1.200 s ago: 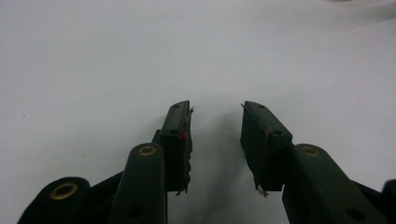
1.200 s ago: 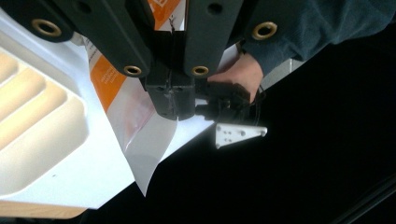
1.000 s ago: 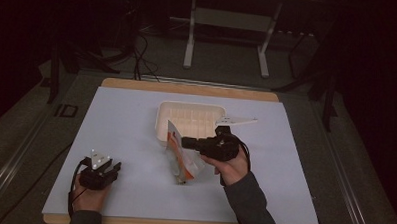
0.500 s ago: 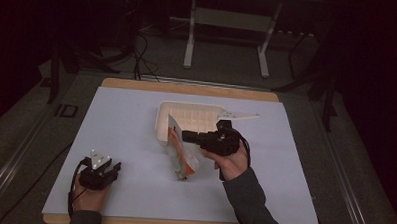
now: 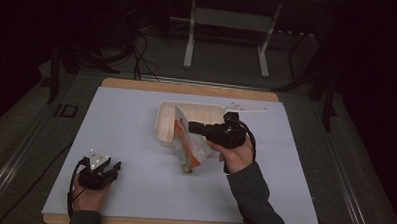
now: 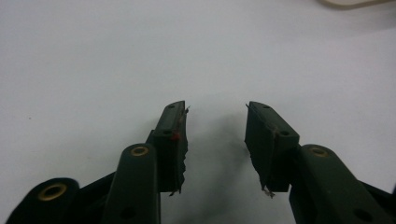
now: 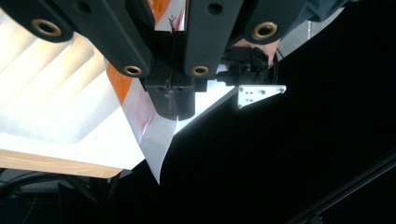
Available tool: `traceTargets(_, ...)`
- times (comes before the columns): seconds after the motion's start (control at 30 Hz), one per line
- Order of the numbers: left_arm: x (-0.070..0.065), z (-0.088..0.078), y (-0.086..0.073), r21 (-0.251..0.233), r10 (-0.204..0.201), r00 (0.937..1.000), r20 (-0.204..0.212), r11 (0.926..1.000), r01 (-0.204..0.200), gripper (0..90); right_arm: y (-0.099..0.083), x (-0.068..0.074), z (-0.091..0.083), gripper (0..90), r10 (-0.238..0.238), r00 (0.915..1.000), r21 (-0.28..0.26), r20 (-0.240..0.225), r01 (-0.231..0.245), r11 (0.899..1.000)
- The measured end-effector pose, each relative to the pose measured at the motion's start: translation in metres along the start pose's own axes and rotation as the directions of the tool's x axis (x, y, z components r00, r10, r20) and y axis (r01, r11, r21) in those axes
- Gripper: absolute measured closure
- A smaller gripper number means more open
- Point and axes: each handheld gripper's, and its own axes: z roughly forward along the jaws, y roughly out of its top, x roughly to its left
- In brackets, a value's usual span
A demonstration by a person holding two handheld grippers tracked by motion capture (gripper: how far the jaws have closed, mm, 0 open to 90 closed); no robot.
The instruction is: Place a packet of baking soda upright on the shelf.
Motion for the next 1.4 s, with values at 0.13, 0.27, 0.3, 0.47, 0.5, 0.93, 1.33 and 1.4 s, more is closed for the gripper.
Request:
traceTargets(0.13,0.0,0.0,0.0,-0.009,-0.006,1.0,-0.003,0.9999,0.006,56.3,0.003,-0.002,-0.001,90.0,-0.001,1.0,-0.006,0.007,0.001,1.0)
traceTargets(0.27,-0.001,0.0,0.0,-0.011,-0.003,0.9998,-0.018,0.9999,0.003,53.2,0.007,-0.005,-0.001,90.0,0.005,0.9998,-0.015,0.02,-0.005,1.0)
traceTargets(0.3,-0.001,0.0,0.0,-0.011,-0.003,0.9998,-0.018,0.9999,0.003,52.9,0.007,-0.005,-0.001,90.0,0.005,0.9998,-0.015,0.02,-0.005,1.0)
traceTargets(0.47,-0.001,0.0,0.0,-0.007,0.003,0.9997,-0.025,1.0,-0.003,51.5,0.011,-0.008,-0.002,90.0,0.012,0.9995,-0.026,0.03,-0.011,1.0)
traceTargets(0.5,-0.001,0.0,0.0,-0.007,0.003,0.9997,-0.025,1.0,-0.003,51.1,0.011,-0.009,-0.002,90.0,0.01,0.9994,-0.03,0.032,-0.009,1.0)
traceTargets(0.93,-0.002,0.0,0.0,-0.01,0.014,0.9995,-0.028,0.9999,-0.014,50.9,0.024,-0.016,-0.002,90.0,0.009,0.9979,-0.049,0.064,-0.005,0.999)
traceTargets(1.33,-0.002,0.0,0.0,-0.007,0.013,0.9996,-0.026,0.9999,-0.013,50.7,0.034,-0.022,-0.003,90.0,0.015,0.9962,-0.069,0.085,-0.009,0.998)
traceTargets(1.4,-0.002,0.0,0.0,-0.007,0.013,0.9996,-0.025,0.9999,-0.013,50.7,0.036,-0.023,-0.003,90.0,0.017,0.9957,-0.075,0.091,-0.011,0.997)
